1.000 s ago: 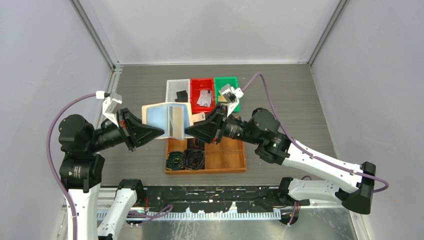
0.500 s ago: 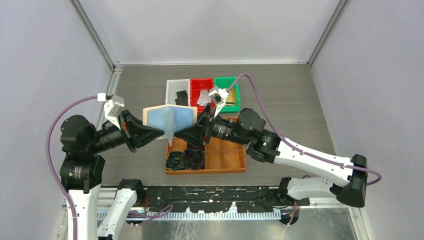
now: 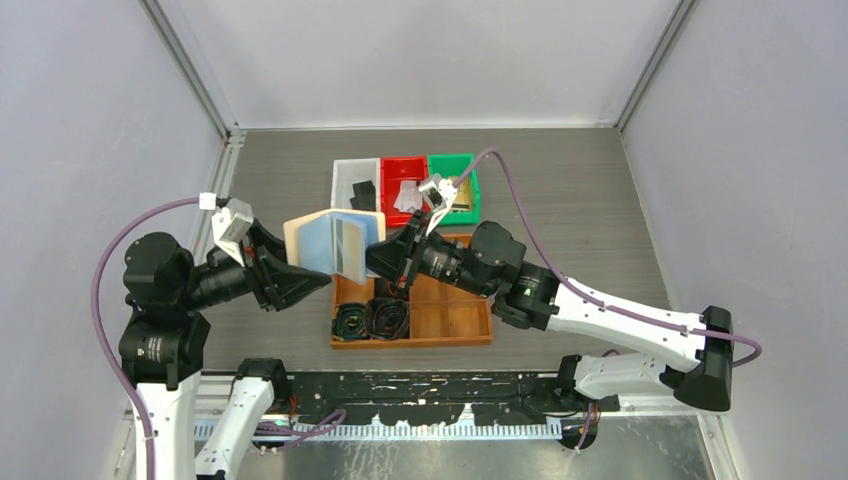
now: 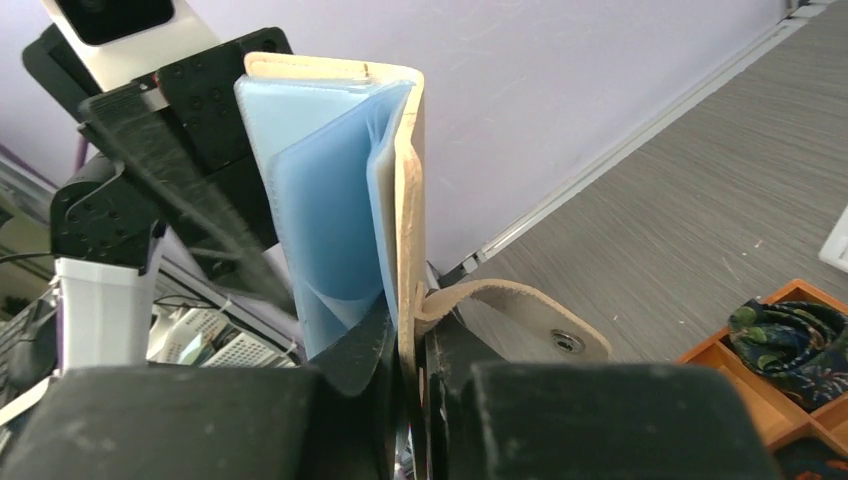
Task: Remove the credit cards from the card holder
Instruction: Remove the credit card from the card holder.
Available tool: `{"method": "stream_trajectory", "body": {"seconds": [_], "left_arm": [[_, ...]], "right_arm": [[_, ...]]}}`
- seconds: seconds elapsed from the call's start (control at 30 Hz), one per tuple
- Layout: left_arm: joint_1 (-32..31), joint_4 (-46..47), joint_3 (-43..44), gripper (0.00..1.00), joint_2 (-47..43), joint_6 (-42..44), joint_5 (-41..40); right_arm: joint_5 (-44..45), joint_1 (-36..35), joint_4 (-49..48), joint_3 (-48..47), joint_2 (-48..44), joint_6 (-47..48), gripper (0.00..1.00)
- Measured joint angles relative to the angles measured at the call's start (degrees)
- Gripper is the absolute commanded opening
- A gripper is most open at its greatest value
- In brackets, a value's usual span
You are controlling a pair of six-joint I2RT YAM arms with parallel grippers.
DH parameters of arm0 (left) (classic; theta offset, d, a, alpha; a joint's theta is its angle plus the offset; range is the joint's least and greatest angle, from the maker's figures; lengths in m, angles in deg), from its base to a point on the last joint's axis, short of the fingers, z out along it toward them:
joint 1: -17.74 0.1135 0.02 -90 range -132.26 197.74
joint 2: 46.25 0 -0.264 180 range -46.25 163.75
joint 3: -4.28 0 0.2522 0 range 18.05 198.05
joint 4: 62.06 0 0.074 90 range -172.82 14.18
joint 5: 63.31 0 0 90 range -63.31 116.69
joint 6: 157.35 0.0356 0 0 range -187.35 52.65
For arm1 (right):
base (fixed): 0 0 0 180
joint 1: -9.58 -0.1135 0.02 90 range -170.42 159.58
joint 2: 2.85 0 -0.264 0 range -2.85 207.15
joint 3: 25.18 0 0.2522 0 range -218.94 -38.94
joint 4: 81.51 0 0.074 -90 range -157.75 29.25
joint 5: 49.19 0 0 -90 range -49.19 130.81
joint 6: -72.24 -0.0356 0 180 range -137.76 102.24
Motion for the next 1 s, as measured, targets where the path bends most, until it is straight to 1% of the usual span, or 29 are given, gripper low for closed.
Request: {"method": "stream_trajectory", "body": {"seconds": [0.03, 0.13, 0.23, 0.3, 0.37, 0.53, 0.63, 0.67, 0.8, 0.83, 0.87, 0.93, 1.0], "left_arm": [[0.0, 0.04, -0.04, 0.66, -0.09, 0.0, 0.52], [0.0, 0.46, -0.5, 0.74, -0.46, -1.36, 1.84], [0.0, 2.34, -2.14, 0.91, -0.92, -3.34, 2.01], [0.0, 3.43, -3.45, 0.94, -1.01, -4.76, 1.92], [0.0, 3.63, -4.24, 0.94, -0.92, -5.35, 1.44], [0.02, 3.65, -4.28, 0.9, -1.27, -5.35, 0.98], [0.02, 3.65, -4.28, 0.89, -1.73, -5.35, 1.62], [0.02, 3.65, -4.28, 0.87, -1.9, -5.35, 1.92], [0.0, 3.65, -4.28, 0.65, -3.04, -5.11, 2.82], [0.04, 3.65, -4.28, 0.61, -3.13, -4.9, 2.75], [0.04, 3.61, -4.28, 0.58, -3.13, -4.57, 2.6], [0.04, 3.61, -4.28, 0.56, -3.08, -4.0, 2.19], [0.04, 3.58, -4.28, 0.51, -3.08, -3.23, 1.92]], "right_arm": [[1.14, -0.37, 0.2, 0.0, -0.02, 0.42, 0.01], [3.87, -1.79, 0.94, -0.2, -0.04, 1.75, 0.01], [7.13, -4.11, 2.71, -1.92, 0.68, 3.3, 0.01], [9.6, -6.51, 3.74, -5.03, 2.56, 4.63, 0.01], [11.78, -8.7, 4.55, -8.04, 4.68, 6.08, 0.01], [17.68, -11.91, 7.69, -12.44, 7.54, 9.75, 0.01], [20.59, -12.74, 9.73, -13.42, 7.89, 11.37, 0.01], [21.73, -13.05, 10.27, -13.55, 7.91, 11.82, 0.01], [24.41, -13.6, 11.26, -13.79, 7.89, 13.38, 0.01], [24.68, -13.64, 11.23, -13.79, 7.87, 13.64, 0.01], [24.81, -13.64, 11.21, -13.79, 7.76, 13.86, 0.01], [24.83, -13.68, 11.1, -13.6, 7.41, 14.12, 0.01], [24.74, -13.7, 10.32, -12.72, 6.78, 14.29, 0.01]]}}
